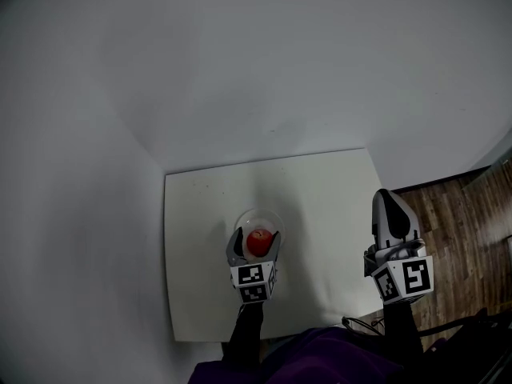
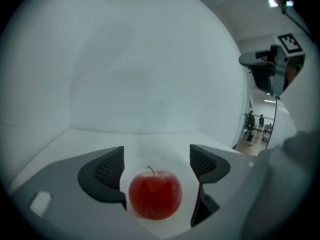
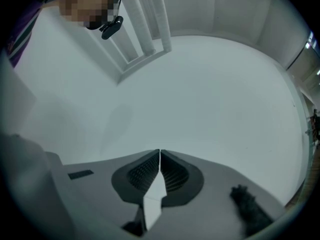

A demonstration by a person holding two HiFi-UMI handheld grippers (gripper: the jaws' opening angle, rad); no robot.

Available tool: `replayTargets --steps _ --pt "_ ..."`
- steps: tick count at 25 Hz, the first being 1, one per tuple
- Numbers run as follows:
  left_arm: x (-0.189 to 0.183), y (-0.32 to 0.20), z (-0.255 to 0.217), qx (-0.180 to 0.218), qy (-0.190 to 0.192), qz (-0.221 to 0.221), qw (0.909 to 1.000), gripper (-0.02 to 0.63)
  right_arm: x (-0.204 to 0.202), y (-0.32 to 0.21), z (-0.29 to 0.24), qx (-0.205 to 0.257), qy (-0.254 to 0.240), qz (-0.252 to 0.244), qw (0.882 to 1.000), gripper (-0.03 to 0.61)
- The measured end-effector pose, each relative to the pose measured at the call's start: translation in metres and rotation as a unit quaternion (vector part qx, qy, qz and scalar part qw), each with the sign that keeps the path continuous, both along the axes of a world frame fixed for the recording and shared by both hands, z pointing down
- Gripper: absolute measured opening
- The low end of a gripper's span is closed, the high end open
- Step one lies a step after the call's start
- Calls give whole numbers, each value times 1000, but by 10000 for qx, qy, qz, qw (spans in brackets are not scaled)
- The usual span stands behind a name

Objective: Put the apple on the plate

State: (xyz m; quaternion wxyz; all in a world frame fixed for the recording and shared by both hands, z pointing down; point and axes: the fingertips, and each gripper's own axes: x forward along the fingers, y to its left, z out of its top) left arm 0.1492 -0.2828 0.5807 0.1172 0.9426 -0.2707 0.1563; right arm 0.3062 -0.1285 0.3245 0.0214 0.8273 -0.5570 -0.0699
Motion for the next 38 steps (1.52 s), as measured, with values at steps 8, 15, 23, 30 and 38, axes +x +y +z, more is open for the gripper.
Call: replayTargets --steps 8,15,23,30,38 --pt "-54 3 -142 1346 1204 -745 9807 25 -14 -12 -5 84 -86 -241 9996 12" --pt "-97 -1 -188 1719 1403 -1363 9655 6 -27 -20 -9 81 -28 -502 9987 12" --pt "-118 -7 -197 1821 1298 -1635 9609 6 -36 -28 -12 56 44 -648 9979 11" --pt "-125 -8 -196 1816 1245 -1732 9600 6 -39 -30 -11 14 2 -690 9976 11" --pt "-126 -7 -192 1784 1205 -1749 9608 6 -39 -31 -8 -82 71 -685 9976 11"
